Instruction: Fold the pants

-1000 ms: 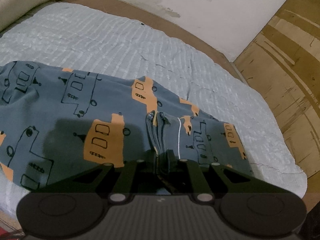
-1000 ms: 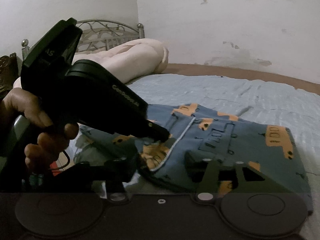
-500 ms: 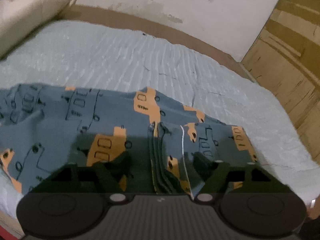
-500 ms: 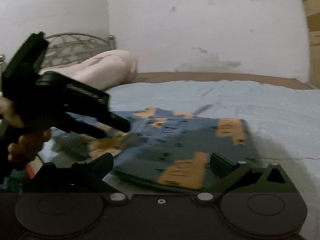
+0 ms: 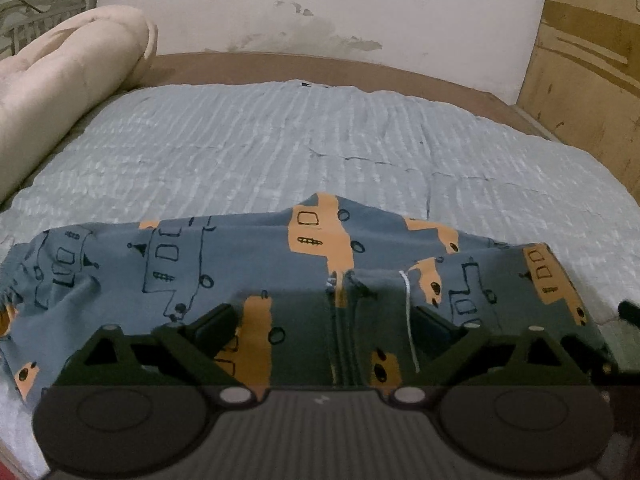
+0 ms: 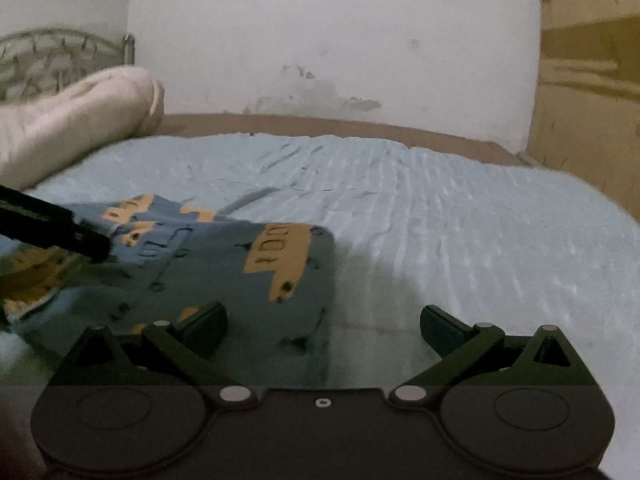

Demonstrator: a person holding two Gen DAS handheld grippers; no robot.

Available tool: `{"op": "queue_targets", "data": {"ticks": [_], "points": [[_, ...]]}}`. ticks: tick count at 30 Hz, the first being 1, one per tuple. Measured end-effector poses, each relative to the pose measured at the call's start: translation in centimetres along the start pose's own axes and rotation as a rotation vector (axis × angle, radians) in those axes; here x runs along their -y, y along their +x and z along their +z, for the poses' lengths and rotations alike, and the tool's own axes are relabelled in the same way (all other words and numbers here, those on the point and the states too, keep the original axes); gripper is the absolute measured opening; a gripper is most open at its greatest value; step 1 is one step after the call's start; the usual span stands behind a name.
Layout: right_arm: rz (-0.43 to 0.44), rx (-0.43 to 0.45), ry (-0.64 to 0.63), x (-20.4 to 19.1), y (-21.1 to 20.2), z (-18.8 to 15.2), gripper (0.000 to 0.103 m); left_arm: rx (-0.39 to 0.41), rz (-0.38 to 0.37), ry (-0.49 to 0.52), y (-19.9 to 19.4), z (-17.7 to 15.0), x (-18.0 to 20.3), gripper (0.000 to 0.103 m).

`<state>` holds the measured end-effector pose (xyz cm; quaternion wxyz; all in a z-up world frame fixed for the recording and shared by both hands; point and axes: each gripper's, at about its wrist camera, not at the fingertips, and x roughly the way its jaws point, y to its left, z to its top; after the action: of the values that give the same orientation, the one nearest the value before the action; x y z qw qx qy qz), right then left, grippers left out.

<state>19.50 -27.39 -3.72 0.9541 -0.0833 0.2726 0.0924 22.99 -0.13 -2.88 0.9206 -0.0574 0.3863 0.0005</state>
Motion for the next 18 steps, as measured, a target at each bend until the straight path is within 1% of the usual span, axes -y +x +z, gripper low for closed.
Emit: {"op": "queue_targets", "data": {"ticks": [6, 9, 13, 18], "points": [[-0.038, -0.033, -0.072, 0.7, 3.6, 3.0, 0.102, -0.003, -0.005, -0.03, 0.6, 0.5, -0.6, 0.101], [-0.058, -0.058, -0.058, 1.1, 5.7, 4.1, 0.102, 0.008, -0.009, -0.068, 0.6, 0.5, -0.9, 0.101], [-0.059, -0.088, -0.013, 1.5, 7.2, 3.3, 0.102, 0.036, -0.01, -0.109, 0.3, -0.2, -1.3, 0.101], [-0.06, -0.082, 0.027, 1.8, 5.5, 2.1, 0.102, 0.013, -0.016, -0.113, -0.4, -0.9, -1.7, 0.101]]}}
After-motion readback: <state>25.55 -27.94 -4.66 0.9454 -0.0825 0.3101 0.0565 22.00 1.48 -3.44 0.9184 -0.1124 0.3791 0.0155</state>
